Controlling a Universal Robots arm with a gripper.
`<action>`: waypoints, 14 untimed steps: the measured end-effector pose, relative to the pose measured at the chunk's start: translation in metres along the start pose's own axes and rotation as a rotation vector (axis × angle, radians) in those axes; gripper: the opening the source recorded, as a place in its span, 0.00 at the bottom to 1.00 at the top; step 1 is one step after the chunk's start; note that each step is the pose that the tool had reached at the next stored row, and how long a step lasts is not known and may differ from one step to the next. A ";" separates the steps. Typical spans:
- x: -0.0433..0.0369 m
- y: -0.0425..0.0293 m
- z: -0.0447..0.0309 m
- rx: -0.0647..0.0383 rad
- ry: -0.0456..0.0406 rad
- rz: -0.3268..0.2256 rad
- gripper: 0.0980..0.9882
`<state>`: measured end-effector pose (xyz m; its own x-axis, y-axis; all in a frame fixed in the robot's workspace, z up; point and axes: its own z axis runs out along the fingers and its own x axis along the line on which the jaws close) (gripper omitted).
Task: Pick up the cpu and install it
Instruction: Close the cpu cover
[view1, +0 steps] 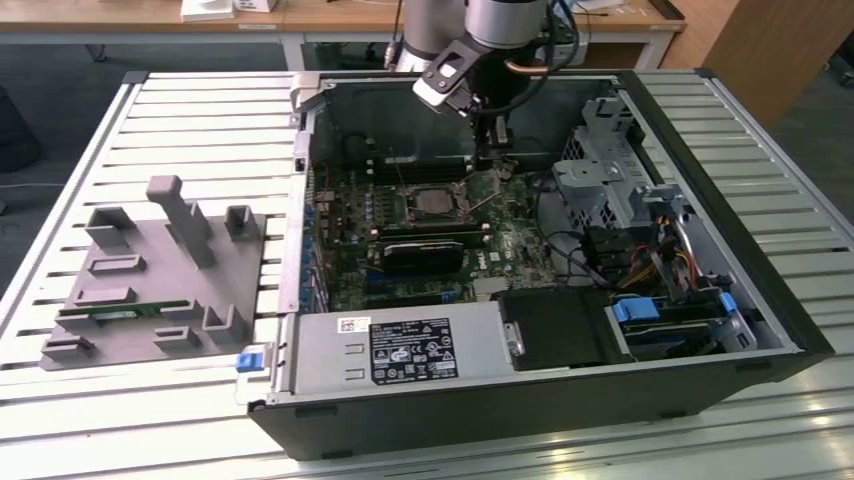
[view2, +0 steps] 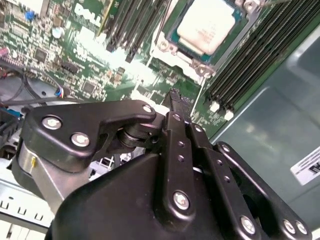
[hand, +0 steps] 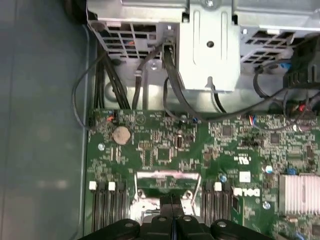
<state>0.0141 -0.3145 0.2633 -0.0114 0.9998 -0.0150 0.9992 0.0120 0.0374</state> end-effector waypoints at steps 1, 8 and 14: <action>0.0006 0.0017 0.0004 0.000 0.0000 0.000 0.01; 0.0010 0.0088 0.0030 0.000 -0.0002 0.000 0.01; 0.0017 0.0140 0.0045 0.000 -0.0009 0.000 0.01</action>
<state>0.0283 -0.3127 0.2593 -0.0114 0.9998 -0.0159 0.9992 0.0120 0.0374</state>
